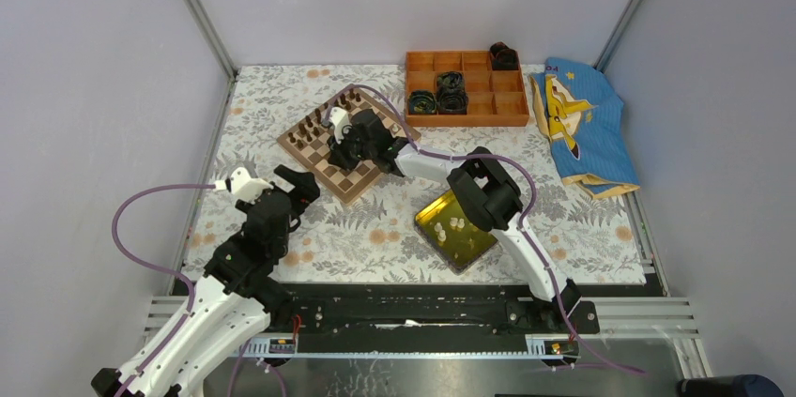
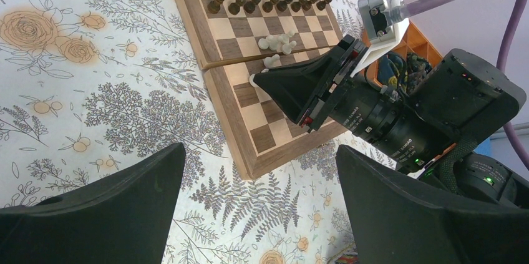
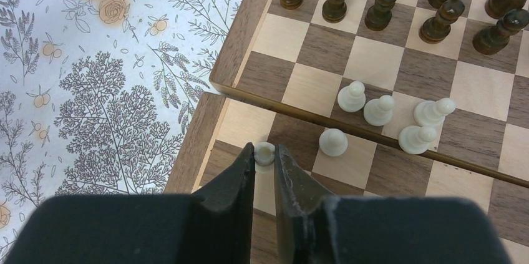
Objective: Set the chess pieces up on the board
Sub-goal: Pick up the chess piece from the chessboard.
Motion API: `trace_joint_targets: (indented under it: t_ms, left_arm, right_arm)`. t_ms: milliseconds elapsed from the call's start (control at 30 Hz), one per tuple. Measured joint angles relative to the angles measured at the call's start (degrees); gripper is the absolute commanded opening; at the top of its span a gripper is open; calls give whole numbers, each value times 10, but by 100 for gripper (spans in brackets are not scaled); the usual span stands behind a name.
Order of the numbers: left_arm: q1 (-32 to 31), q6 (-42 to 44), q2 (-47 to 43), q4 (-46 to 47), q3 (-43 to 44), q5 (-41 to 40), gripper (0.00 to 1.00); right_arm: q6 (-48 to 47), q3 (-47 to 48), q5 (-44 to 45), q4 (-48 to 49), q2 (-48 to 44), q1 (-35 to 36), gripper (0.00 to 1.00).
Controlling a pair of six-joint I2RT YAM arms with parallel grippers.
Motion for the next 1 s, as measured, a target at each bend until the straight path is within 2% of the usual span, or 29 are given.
trace_joint_targets:
  t_ms: [367,1000]
  left_arm:
    - [0,-1,0,0,0,0,99]
    - [0,-4,-4,0,-3,0,99]
  right_arm:
    - [-7,-7,1,14,0,1,0]
    - [-29,-54,5,33,-26,8,0]
